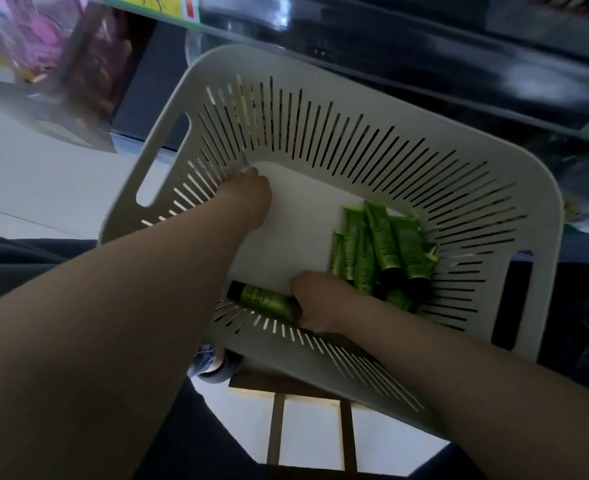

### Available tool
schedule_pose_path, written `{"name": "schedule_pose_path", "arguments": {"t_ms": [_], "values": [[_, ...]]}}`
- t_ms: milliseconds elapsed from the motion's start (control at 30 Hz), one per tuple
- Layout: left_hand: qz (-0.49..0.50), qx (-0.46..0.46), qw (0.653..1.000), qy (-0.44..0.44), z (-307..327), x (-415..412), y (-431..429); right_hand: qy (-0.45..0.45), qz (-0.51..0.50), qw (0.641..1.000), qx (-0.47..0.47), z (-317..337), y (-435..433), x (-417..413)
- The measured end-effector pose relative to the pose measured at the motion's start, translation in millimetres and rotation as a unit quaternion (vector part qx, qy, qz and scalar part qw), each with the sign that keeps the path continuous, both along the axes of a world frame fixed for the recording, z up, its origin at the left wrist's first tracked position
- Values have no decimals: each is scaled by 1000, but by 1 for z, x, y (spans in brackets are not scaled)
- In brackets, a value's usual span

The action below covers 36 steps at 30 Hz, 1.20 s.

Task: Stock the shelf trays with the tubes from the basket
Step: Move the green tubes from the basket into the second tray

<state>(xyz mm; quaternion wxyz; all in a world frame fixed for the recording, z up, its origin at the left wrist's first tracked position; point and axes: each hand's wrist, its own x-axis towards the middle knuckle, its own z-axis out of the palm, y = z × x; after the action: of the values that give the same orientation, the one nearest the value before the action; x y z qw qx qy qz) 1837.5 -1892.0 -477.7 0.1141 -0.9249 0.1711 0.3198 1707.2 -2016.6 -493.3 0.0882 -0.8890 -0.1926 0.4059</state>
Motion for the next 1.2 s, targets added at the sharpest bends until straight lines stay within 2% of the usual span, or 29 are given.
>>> {"name": "schedule_pose_path", "arguments": {"t_ms": [200, 467, 767, 1200], "values": [[-3, 5, 1000, -6, -6, 1, 6, -6, 20, 1000, -8, -5, 2, 0], [-54, 44, 998, 10, -7, 4, 7, 3, 11, 1000, -5, -6, 2, 0], [4, -6, 996, 84, -1, 7, 8, 29, 1, 1000, -1, -3, 0, 3], [40, -48, 994, 90, 18, 10, 7, 98, -40, 994, 36, -6, -6, 4]]}}
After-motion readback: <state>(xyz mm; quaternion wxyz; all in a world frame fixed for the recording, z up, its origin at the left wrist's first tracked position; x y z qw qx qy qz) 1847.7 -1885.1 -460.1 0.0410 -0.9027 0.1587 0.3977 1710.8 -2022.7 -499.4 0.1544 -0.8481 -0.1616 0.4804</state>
